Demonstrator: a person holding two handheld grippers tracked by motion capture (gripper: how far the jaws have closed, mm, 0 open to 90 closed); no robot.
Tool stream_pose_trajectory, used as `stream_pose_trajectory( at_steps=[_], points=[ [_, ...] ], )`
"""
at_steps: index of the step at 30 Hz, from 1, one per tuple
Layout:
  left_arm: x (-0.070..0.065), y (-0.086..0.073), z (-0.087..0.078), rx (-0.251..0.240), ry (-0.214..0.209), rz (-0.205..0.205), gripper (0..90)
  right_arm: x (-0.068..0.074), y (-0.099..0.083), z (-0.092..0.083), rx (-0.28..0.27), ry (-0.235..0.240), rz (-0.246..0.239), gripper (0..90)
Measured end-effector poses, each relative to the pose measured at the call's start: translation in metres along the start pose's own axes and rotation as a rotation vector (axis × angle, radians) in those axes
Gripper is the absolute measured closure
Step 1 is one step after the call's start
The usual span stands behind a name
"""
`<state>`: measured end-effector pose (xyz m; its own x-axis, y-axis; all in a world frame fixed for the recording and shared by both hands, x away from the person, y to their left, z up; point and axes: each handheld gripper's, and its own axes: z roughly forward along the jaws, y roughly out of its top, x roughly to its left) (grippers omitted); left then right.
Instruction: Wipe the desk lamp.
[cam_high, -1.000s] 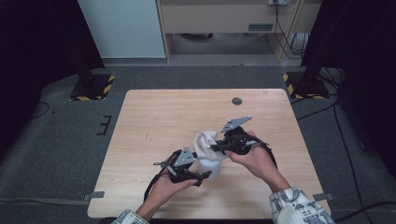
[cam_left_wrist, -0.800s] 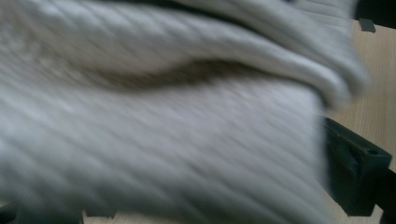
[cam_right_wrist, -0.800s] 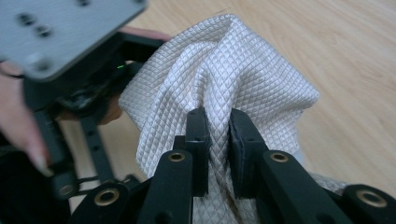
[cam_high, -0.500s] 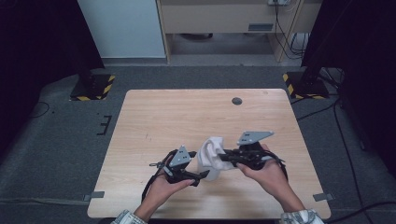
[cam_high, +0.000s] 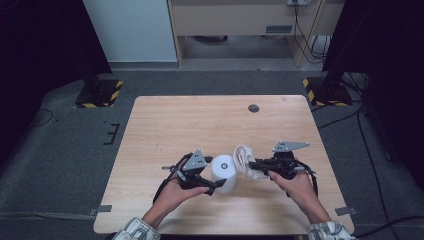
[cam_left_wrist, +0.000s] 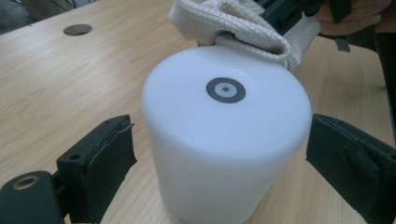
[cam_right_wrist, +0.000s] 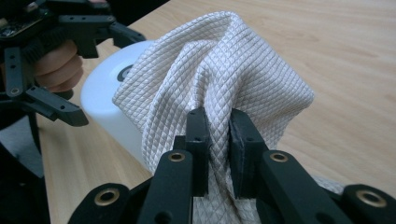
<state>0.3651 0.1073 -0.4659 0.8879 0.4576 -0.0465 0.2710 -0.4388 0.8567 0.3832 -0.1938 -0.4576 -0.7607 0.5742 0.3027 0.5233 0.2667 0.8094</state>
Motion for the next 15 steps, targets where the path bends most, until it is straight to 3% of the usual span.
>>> stream_pose_trajectory(
  at_steps=[2,6,10,13,15],
  points=[
    [-0.001,0.002,0.005,0.021,-0.003,0.013,6.7,-0.001,-0.004,0.007,-0.001,0.017,0.025,79.8],
    [-0.002,0.004,0.009,0.039,0.019,0.019,8.2,0.005,-0.013,0.023,0.048,0.022,0.010,79.7],
    [-0.002,0.000,0.009,0.031,0.026,0.003,8.2,0.009,-0.025,0.043,0.132,-0.010,0.012,79.7],
    [-0.003,-0.001,0.008,0.025,0.028,0.001,8.2,0.008,-0.027,0.045,0.147,-0.019,0.015,79.7],
    [-0.002,-0.002,0.007,0.024,0.024,0.002,8.3,0.007,-0.023,0.041,0.125,-0.025,0.020,79.7]
  ],
)
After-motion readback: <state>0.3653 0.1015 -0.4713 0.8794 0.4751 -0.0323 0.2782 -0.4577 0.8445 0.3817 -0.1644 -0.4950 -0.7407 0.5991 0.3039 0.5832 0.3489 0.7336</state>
